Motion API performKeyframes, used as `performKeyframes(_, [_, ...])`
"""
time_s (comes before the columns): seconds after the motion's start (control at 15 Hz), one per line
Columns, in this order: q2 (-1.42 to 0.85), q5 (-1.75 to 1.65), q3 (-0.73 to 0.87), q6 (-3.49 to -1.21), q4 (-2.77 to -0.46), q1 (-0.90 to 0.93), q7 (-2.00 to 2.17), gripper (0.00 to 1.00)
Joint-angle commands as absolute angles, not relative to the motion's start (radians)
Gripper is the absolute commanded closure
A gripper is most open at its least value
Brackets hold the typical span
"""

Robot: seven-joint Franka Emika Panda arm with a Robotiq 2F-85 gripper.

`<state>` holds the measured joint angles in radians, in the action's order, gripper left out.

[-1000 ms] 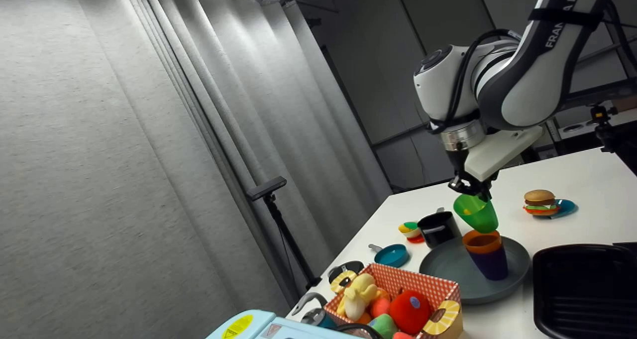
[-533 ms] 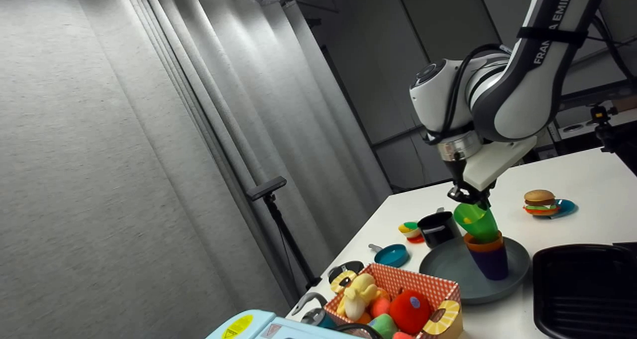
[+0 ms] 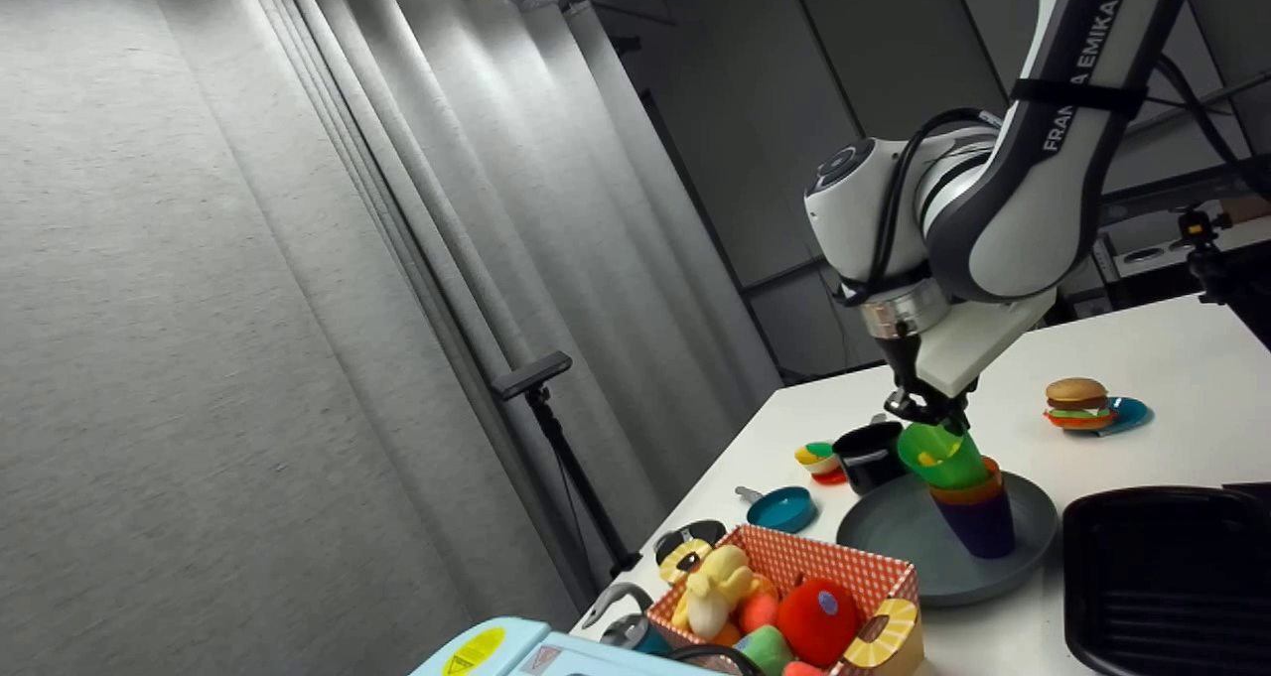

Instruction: Put the green cup inside the orange cup

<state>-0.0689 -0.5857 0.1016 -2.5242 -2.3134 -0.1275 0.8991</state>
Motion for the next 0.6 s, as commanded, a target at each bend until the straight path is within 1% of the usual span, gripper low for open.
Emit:
performKeyframes(0.0, [-0.082, -0.531, 0.111, -2.521, -2.291, -0.11, 0.84, 0.63])
performKeyframes(0.53, [-0.066, -0.512, 0.119, -2.527, -2.306, -0.11, 0.795, 0.03])
